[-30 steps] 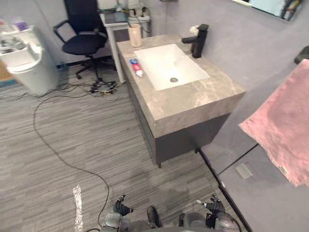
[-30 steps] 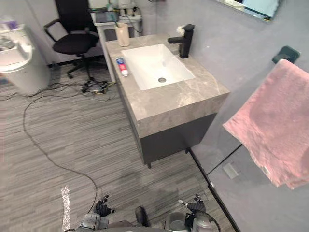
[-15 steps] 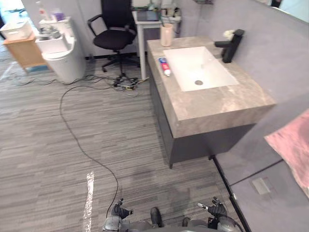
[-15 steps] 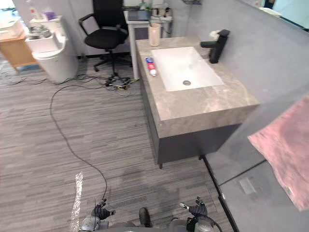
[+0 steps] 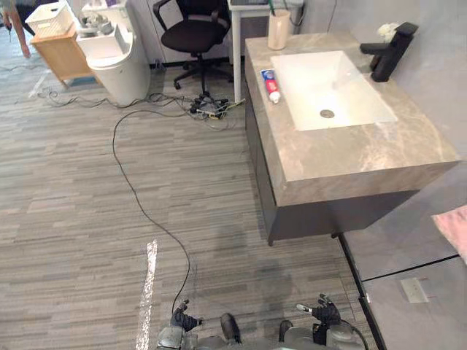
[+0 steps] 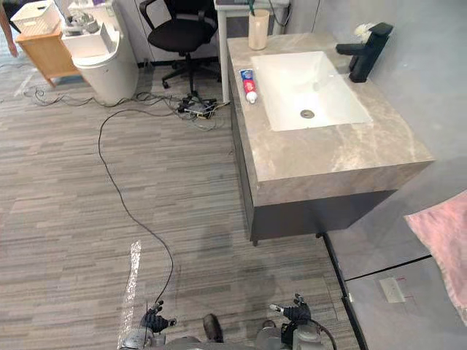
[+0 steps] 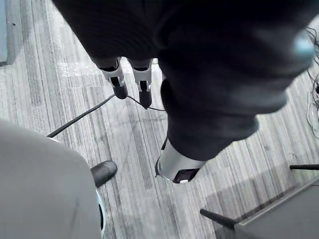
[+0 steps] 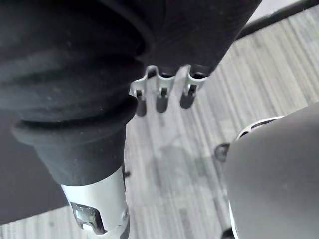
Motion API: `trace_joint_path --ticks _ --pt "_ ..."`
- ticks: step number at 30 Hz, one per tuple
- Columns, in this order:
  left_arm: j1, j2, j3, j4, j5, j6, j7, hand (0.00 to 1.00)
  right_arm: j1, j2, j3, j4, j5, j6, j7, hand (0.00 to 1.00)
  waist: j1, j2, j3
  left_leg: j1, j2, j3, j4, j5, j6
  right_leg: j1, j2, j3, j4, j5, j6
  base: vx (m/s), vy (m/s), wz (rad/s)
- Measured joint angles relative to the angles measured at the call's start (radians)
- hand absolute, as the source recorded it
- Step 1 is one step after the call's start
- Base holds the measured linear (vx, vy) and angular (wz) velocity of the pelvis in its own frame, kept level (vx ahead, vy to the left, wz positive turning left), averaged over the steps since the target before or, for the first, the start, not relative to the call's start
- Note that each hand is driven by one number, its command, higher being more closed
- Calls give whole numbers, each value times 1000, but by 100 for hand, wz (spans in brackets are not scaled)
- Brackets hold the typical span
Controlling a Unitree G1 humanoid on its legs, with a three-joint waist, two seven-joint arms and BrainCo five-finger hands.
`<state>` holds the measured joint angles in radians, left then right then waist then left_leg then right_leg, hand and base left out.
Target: Organize washtable
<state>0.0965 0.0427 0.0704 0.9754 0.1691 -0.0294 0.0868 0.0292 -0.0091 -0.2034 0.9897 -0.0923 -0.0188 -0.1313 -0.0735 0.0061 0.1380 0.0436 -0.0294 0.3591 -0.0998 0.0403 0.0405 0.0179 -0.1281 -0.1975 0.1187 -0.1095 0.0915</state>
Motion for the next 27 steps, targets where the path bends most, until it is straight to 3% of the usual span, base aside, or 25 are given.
trace_joint_path --ticks 12,13,19,27 --pt "0 -2 4 8 -4 -2 3 0 -28 -10 42 47 -37 -1 0 0 3 0 0 17 -4 -35 -4 0 -1 42 2 -31 -20 -9 -14 7 -17 8" --pt "-3 -6 50 17 -43 -1 25 0 -25 -11 47 64 -59 -1 -1 0 31 -9 -6 33 -6 -54 -4 -18 -16 84 10 -46 -54 -17 -26 2 0 4" --pt "-3 -6 50 18 -47 0 25 0 -24 -12 46 66 -55 -1 -1 0 31 -7 -7 33 -3 -49 -4 -16 -16 90 13 -44 -60 -15 -28 0 0 0" --pt "-13 -4 99 62 -140 2 20 0 -25 -19 -42 125 122 6 -1 0 31 -7 -13 75 23 -30 3 6 -49 161 31 -52 -118 13 -47 -24 -50 0"
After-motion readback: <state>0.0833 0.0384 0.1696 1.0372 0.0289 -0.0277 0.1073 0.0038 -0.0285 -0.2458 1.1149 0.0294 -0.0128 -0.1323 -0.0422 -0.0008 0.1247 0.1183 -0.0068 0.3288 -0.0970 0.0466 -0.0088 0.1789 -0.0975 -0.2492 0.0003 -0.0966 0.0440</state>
